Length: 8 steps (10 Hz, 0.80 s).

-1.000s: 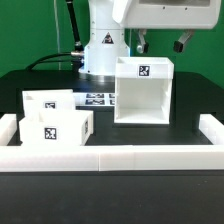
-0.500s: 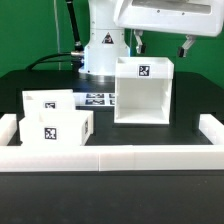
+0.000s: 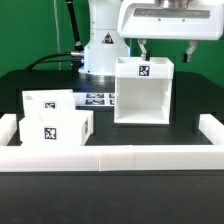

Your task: Assemble drawer

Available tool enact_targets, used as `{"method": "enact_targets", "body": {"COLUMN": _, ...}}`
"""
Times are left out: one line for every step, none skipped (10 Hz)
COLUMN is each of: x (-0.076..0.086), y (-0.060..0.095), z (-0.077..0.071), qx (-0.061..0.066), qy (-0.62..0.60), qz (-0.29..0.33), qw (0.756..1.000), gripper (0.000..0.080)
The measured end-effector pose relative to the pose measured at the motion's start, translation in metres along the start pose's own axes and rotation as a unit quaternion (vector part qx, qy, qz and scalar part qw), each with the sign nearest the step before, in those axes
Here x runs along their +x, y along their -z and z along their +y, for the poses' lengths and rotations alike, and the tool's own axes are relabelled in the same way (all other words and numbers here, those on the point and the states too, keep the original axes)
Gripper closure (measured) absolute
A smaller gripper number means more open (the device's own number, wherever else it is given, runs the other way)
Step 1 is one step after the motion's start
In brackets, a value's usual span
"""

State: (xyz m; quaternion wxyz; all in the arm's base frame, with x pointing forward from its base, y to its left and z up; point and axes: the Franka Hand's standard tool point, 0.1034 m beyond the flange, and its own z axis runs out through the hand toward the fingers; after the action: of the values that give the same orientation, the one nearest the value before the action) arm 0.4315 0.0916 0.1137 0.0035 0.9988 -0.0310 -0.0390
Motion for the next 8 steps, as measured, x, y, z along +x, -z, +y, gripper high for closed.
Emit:
{"method": "enact_targets", "body": {"x": -0.0024, "y": -0.0048, "z": -0.0002, "qx": 0.0, "qy": -0.001, "qz": -0.001, "qw": 1.0, "gripper": 0.015}}
{"method": "enact_targets", "body": {"x": -0.005, "y": -0.0078, "z": -0.0008, "qx": 0.0, "qy": -0.001, "qz": -0.003, "qw": 1.0, "gripper": 0.015}}
{"method": "enact_targets", "body": {"x": -0.0065, "y": -0.009, "z": -0.0012, "qx": 0.0, "qy": 0.0, "qz": -0.004, "qw": 1.0, "gripper": 0.015}}
{"method": "enact_targets", "body": {"x": -0.007, "y": -0.0109, "z": -0.0012, "qx": 0.001, "qy": 0.001, "qz": -0.005, "qw": 1.0, "gripper": 0.015}}
{"method": "enact_targets", "body": {"x": -0.007, "y": -0.0125, "z": -0.0008, "qx": 0.003, "qy": 0.002, "qz": -0.006, "qw": 1.0, "gripper": 0.0273}}
{"method": "enact_targets", "body": {"x": -0.0069, "y": -0.0123, "z": -0.0012, "qx": 0.003, "qy": 0.002, "qz": -0.005, "qw": 1.0, "gripper": 0.0407}}
{"method": "enact_targets", "body": {"x": -0.007, "y": -0.0124, "z": -0.0012, "qx": 0.003, "qy": 0.002, "qz": -0.005, "qw": 1.0, "gripper": 0.0407}}
{"method": "enact_targets", "body": {"x": -0.007, "y": -0.0125, "z": -0.0012, "qx": 0.003, "qy": 0.002, "qz": -0.005, "qw": 1.0, "gripper": 0.0592}}
